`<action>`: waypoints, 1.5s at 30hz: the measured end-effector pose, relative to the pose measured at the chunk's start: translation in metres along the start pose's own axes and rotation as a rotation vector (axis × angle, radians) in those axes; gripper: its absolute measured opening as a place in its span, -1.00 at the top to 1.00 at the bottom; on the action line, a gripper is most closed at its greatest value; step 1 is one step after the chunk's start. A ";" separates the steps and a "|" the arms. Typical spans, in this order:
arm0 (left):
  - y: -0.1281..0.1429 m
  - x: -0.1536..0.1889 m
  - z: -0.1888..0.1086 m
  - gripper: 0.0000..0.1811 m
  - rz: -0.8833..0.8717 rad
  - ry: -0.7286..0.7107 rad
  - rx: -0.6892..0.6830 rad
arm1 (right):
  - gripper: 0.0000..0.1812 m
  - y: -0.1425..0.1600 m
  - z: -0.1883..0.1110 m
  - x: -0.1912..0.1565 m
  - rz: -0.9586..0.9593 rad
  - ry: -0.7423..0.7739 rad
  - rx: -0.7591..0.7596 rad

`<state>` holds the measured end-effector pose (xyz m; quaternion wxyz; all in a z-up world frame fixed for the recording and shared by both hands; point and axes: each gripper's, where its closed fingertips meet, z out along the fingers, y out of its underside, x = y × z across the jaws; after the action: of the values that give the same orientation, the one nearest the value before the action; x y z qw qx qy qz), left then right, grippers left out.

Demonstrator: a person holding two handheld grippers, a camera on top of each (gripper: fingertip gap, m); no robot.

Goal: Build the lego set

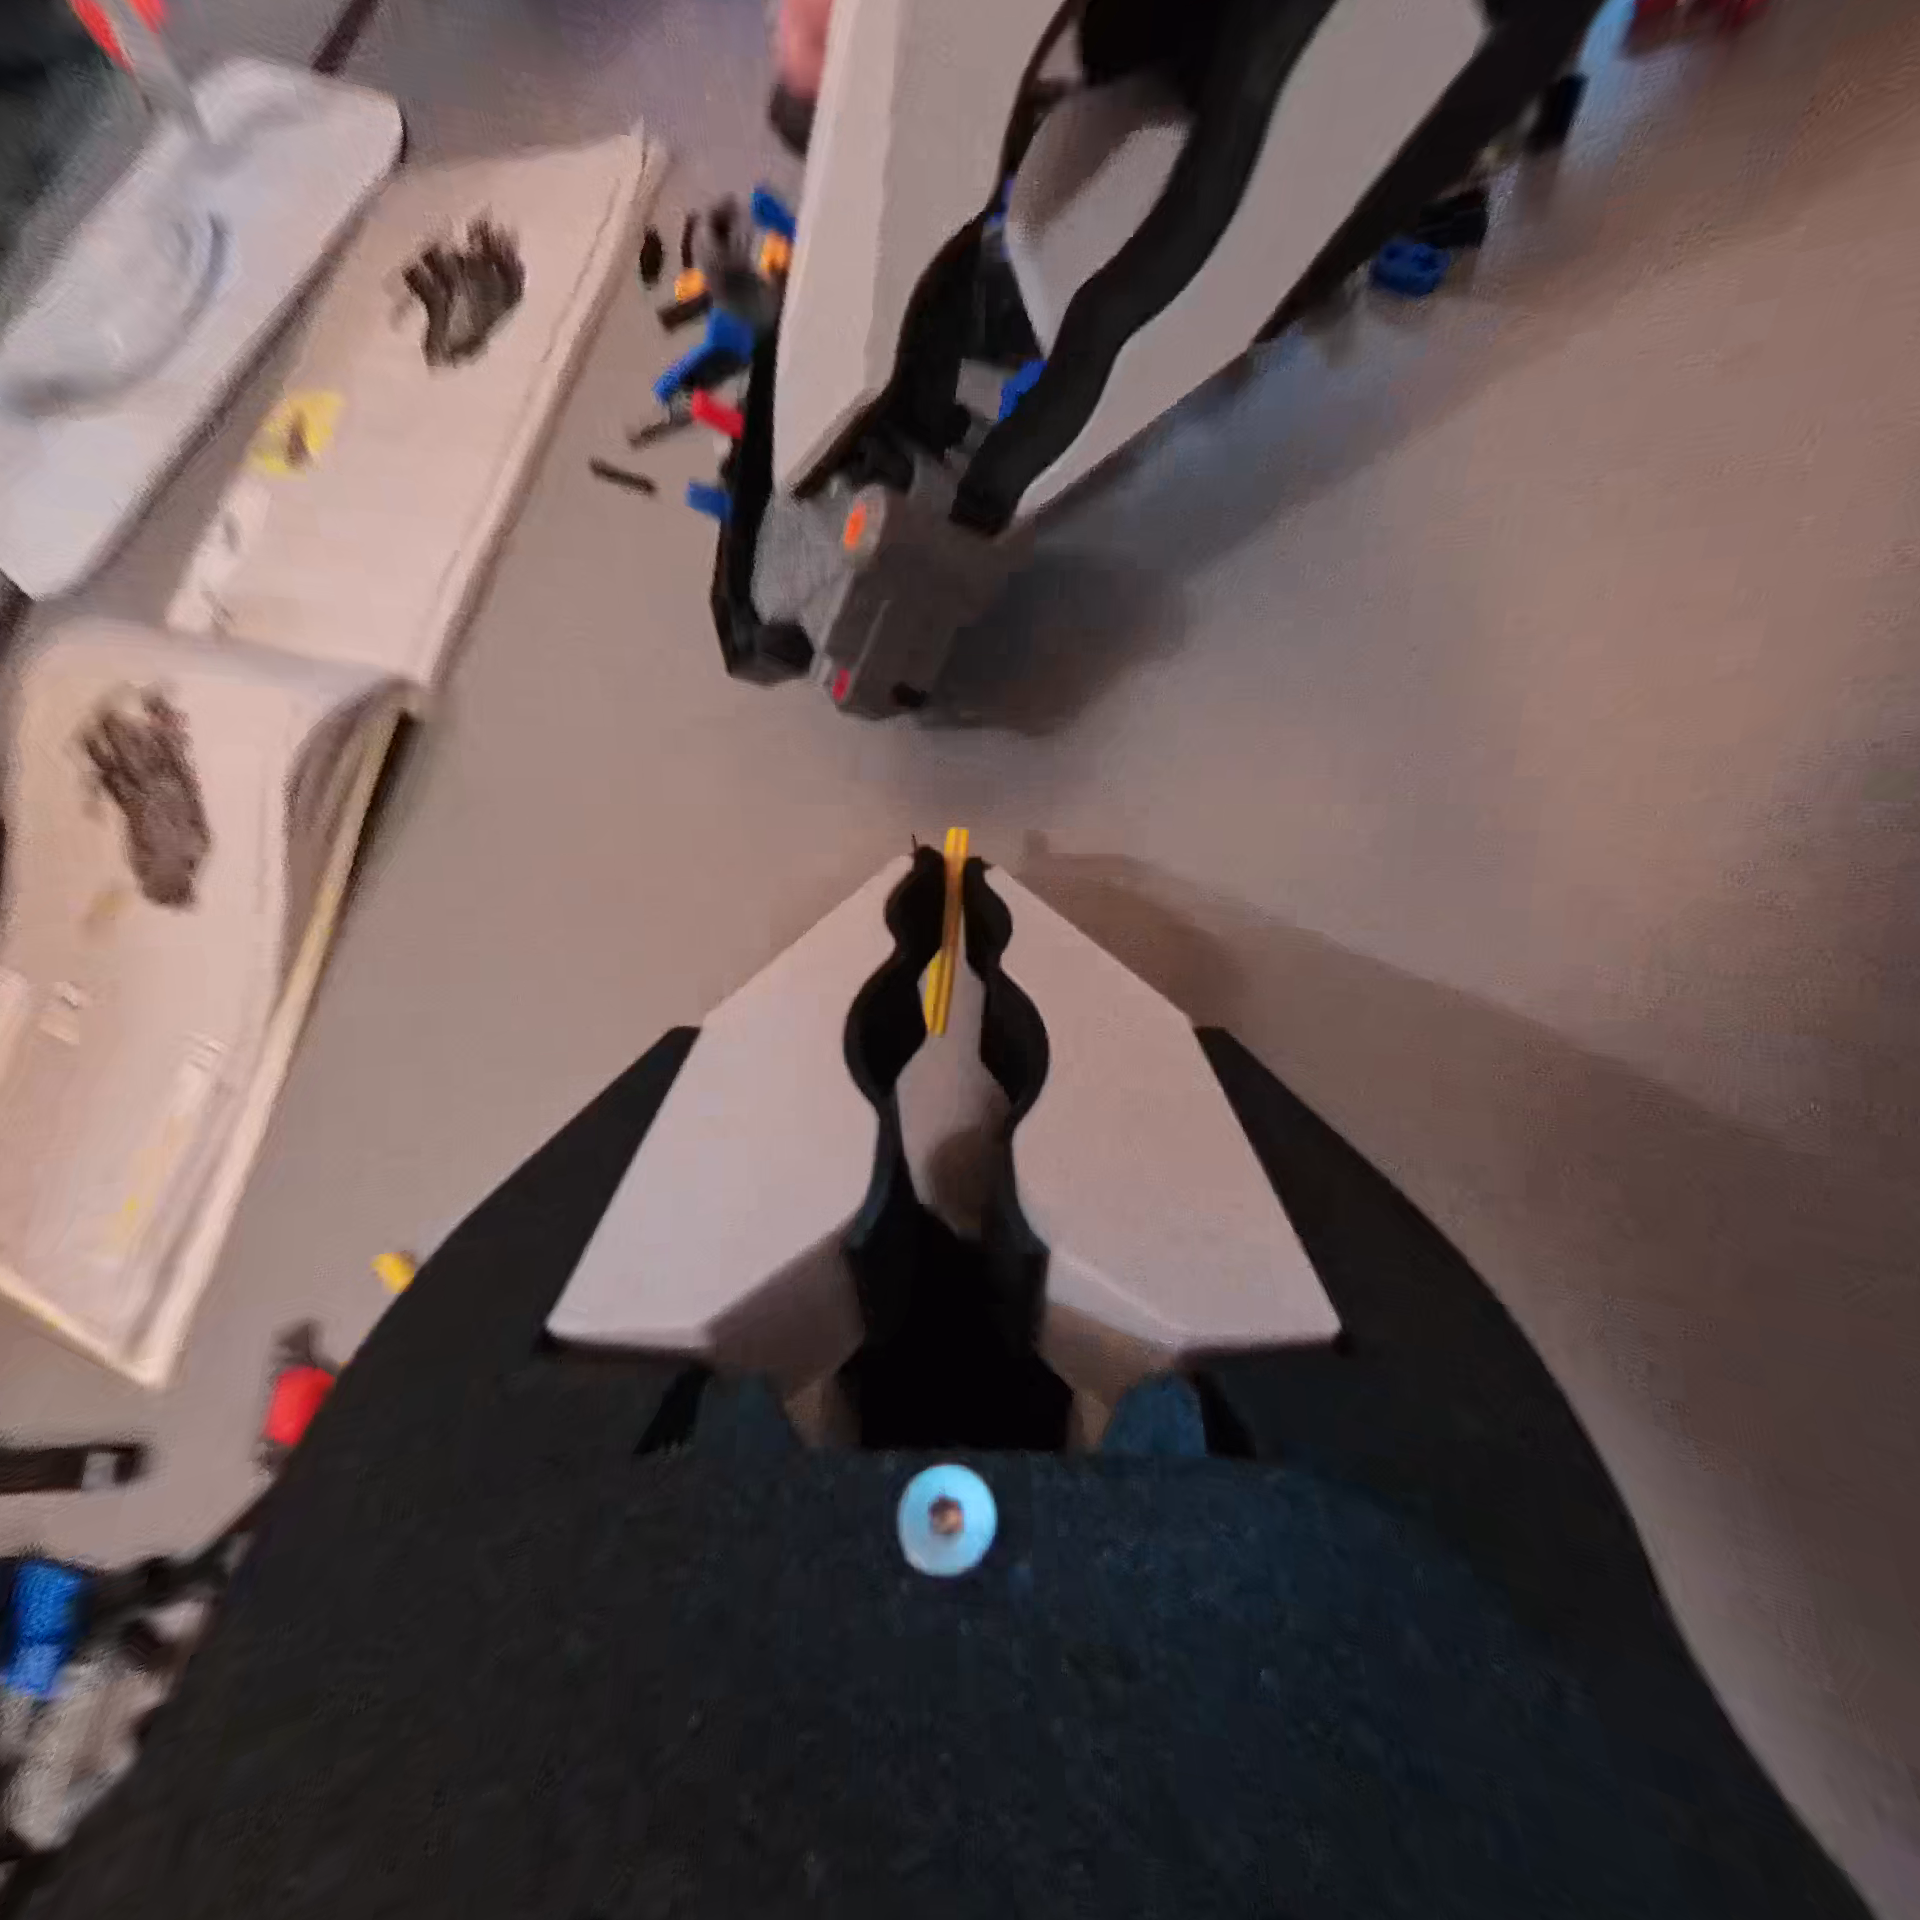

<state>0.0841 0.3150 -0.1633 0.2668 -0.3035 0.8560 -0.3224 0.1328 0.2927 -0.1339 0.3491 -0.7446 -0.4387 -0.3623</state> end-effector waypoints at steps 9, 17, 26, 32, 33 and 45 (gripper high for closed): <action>-0.064 -0.015 -0.038 0.98 0.792 0.181 -0.016 | 0.72 -0.025 -0.011 0.003 -0.032 0.005 0.093; -0.072 -0.002 -0.028 0.98 1.207 0.250 -0.019 | 0.72 -0.034 -0.018 0.001 -0.042 -0.028 0.152; -0.058 0.006 -0.025 0.98 1.338 0.328 -0.106 | 0.72 -0.039 -0.016 -0.011 -0.071 -0.073 0.171; -0.058 0.005 -0.024 0.99 1.356 0.337 -0.109 | 0.72 -0.036 -0.016 -0.009 -0.068 -0.071 0.167; -0.059 0.004 -0.024 0.99 1.352 0.333 -0.108 | 0.72 -0.036 -0.017 -0.008 -0.068 -0.064 0.164; -0.062 0.006 -0.025 0.98 1.338 0.361 -0.103 | 0.72 -0.037 -0.017 -0.008 -0.086 -0.060 0.151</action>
<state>0.0854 0.2832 -0.1044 0.2469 0.3354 0.9044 -0.0929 0.0930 0.2890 -0.1248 0.3752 -0.7072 -0.5064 -0.3205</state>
